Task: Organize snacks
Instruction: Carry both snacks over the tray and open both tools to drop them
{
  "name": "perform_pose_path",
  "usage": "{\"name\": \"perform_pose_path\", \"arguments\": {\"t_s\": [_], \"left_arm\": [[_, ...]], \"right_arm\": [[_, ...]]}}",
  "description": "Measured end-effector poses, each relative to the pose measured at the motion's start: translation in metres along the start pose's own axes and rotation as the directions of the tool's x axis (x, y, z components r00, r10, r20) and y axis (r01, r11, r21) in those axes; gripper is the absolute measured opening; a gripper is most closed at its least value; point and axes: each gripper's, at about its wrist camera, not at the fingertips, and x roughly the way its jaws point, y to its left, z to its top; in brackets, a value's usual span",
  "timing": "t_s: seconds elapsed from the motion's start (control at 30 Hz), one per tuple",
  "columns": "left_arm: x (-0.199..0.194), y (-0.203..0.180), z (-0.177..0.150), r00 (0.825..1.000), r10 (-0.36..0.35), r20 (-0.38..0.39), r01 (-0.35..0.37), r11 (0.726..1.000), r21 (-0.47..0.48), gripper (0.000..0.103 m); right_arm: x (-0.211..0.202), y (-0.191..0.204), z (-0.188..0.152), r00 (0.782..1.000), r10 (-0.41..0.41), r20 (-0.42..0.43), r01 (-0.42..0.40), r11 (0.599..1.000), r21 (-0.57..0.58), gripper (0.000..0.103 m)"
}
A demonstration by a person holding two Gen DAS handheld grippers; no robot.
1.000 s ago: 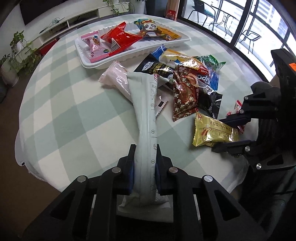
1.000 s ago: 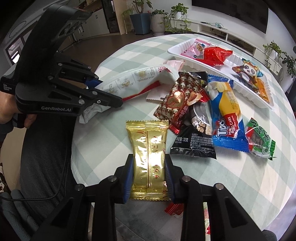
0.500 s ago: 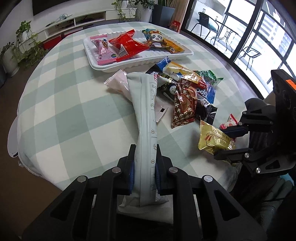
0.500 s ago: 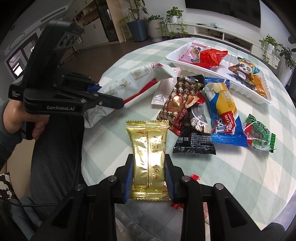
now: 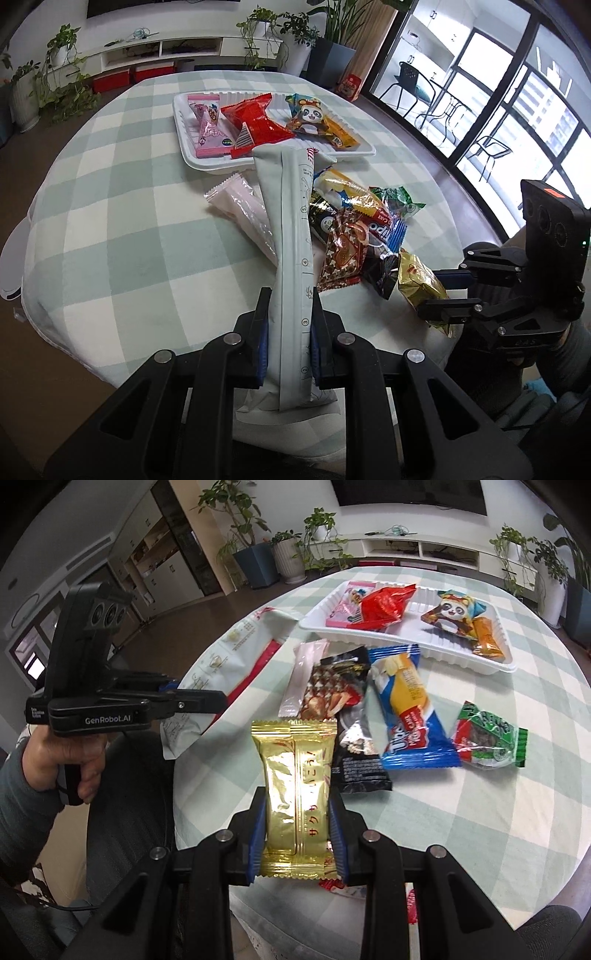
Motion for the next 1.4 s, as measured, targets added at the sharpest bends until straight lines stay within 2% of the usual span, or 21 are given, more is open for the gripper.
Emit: {"name": "perform_pose_path", "arguments": {"t_s": [0.2,0.43,0.67,0.87,0.97,1.13,1.4], "left_arm": [[-0.010,0.007,0.015,0.998,-0.020,0.052,0.022,0.999,-0.040,0.015],[-0.027,0.024,0.053,0.991,-0.010,0.134,0.019,0.997,-0.069,0.015],[-0.027,0.037,0.111,0.982,-0.006,0.186,0.021,0.997,-0.077,0.015],[-0.005,0.048,0.164,0.981,-0.017,0.194,0.036,0.995,-0.092,0.015],[0.013,0.050,0.185,0.983,-0.012,0.184,0.029,0.996,-0.088,0.015],[0.049,0.054,0.209,0.989,-0.005,0.151,0.019,0.996,-0.089,0.015],[0.097,0.075,0.207,0.995,0.015,0.104,-0.002,0.992,-0.123,0.015]], "right_arm": [[-0.019,-0.024,0.010,0.999,0.002,0.053,-0.005,0.998,0.066,0.033],[-0.050,-0.065,0.034,0.988,-0.062,0.141,0.043,0.990,0.134,0.033],[-0.079,-0.101,0.087,0.958,-0.145,0.248,0.108,0.981,0.159,0.033],[-0.076,-0.118,0.144,0.937,-0.183,0.299,0.136,0.976,0.170,0.033],[-0.058,-0.122,0.172,0.941,-0.180,0.286,0.135,0.976,0.170,0.033],[-0.011,-0.126,0.197,0.962,-0.166,0.215,0.130,0.976,0.174,0.033],[0.061,-0.133,0.197,0.981,-0.175,0.078,0.158,0.969,0.191,0.033]]}}
